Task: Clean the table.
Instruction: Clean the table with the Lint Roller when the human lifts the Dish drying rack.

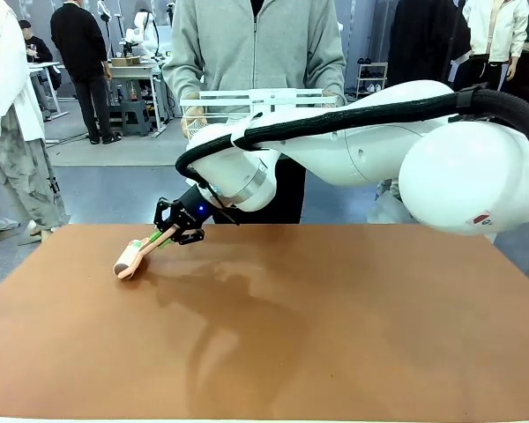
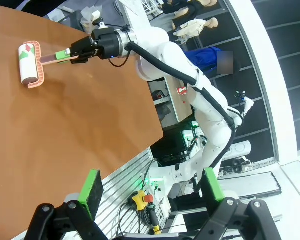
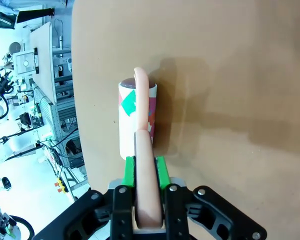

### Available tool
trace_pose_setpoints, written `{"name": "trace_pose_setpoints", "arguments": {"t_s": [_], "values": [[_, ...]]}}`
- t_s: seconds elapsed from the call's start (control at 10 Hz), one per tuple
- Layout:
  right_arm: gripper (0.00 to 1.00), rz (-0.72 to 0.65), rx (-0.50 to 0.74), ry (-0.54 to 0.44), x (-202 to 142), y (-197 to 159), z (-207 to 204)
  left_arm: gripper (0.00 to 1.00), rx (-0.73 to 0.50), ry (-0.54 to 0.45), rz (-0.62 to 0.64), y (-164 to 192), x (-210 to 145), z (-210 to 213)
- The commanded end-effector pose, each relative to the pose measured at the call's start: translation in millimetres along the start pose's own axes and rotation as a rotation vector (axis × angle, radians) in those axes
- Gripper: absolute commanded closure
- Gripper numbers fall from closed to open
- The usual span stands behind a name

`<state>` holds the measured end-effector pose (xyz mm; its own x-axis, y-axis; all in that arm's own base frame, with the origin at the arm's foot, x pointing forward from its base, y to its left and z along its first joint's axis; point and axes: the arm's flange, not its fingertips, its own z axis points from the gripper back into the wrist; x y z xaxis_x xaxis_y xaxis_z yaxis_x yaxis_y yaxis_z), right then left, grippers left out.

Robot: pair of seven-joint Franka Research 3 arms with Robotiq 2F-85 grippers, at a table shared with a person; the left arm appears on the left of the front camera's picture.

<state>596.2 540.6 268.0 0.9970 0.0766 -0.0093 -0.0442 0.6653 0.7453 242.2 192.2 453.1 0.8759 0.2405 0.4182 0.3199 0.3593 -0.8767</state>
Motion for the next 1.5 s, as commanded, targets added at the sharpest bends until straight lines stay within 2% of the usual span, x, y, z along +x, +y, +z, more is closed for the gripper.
{"name": "trace_pose_setpoints", "arguments": {"t_s": [0.0, 0.2, 0.4, 0.6, 0.7, 0.9, 1.0, 1.2, 1.4], "values": [[0.79, 0.036, -0.086, 0.032, -15.3, -21.4, 13.3, 0.0, -0.02, -0.01, -0.02, -2.2, -1.0, 2.4], [0.79, 0.144, -0.078, -0.072, -38.3, 11.5, 82.7, 0.0, -0.02, -0.01, -0.02, -2.2, -1.0, 2.4], [0.79, 0.134, -0.124, -0.076, -62.2, 21.5, 146.3, 0.0, -0.02, -0.01, -0.02, -2.2, -1.0, 2.4], [0.79, 0.087, -0.343, -0.049, -84.1, 21.5, 199.9, 0.0, -0.02, -0.01, -0.02, -2.2, -1.0, 2.4], [0.79, 0.107, -0.424, -0.045, -100.9, 22.8, 233.0, 0.0, -0.02, -0.01, -0.02, -2.2, -1.0, 2.4], [0.79, 0.107, -0.617, -0.187, -139.7, 19.8, 286.3, 0.0, -0.02, -0.01, -0.02, -2.2, -1.0, 2.4], [0.79, 0.084, -0.778, -0.22, -161.6, 21.7, 313.3, 0.0, -0.02, -0.01, -0.02, -2.2, -1.0, 2.4], [0.79, 0.031, -0.974, -0.204, -198.2, 34.6, 356.8, 0.0, -0.02, -0.01, -0.02, -2.2, -1.0, 2.4], [0.79, -0.049, -1.05, -0.176, -212.7, 31.6, 375.5, 0.0, -0.02, -0.01, -0.02, -2.2, -1.0, 2.4]]}}
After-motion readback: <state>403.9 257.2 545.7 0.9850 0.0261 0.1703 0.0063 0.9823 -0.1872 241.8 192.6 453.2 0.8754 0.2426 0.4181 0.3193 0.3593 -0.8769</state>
